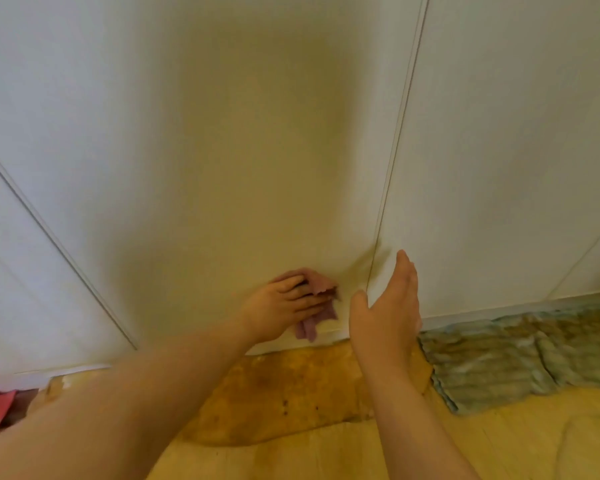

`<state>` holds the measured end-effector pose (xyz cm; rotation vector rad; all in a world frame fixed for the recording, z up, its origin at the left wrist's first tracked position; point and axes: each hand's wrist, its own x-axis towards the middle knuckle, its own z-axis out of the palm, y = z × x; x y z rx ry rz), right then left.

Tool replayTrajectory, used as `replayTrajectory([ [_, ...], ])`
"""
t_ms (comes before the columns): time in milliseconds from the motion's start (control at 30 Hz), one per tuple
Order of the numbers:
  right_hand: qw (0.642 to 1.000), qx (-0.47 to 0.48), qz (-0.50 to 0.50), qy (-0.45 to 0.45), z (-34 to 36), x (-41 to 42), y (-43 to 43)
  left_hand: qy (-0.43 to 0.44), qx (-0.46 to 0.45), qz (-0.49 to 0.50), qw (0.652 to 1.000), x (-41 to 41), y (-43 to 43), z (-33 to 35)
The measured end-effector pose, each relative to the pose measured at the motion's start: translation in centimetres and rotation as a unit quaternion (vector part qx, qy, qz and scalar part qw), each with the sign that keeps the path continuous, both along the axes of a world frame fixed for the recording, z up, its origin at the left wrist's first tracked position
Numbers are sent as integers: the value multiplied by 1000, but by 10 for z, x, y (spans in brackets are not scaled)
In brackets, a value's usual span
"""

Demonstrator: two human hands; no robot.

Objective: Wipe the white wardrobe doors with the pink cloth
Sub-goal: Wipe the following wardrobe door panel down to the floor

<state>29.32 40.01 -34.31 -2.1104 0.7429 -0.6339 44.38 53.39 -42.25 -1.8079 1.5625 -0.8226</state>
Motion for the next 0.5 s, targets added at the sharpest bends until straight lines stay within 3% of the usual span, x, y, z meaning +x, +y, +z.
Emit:
replayTrajectory([
  [100, 1000, 6, -3, -17, 3, 6, 4, -12, -20, 10, 1000, -6, -13, -4],
  [267, 1000, 19, 19, 12, -8, 18, 14, 39, -13, 33, 999, 16, 80, -5],
  [333, 999, 21, 22, 20, -9, 17, 13, 18, -32, 22, 999, 19, 89, -9],
  [433, 1000, 17, 8, 6, -10, 13, 4, 2, -62, 12, 998, 14, 49, -28],
  [500, 1000, 13, -11, -2, -15, 5, -7, 32, -11, 26, 999, -1, 6, -40],
])
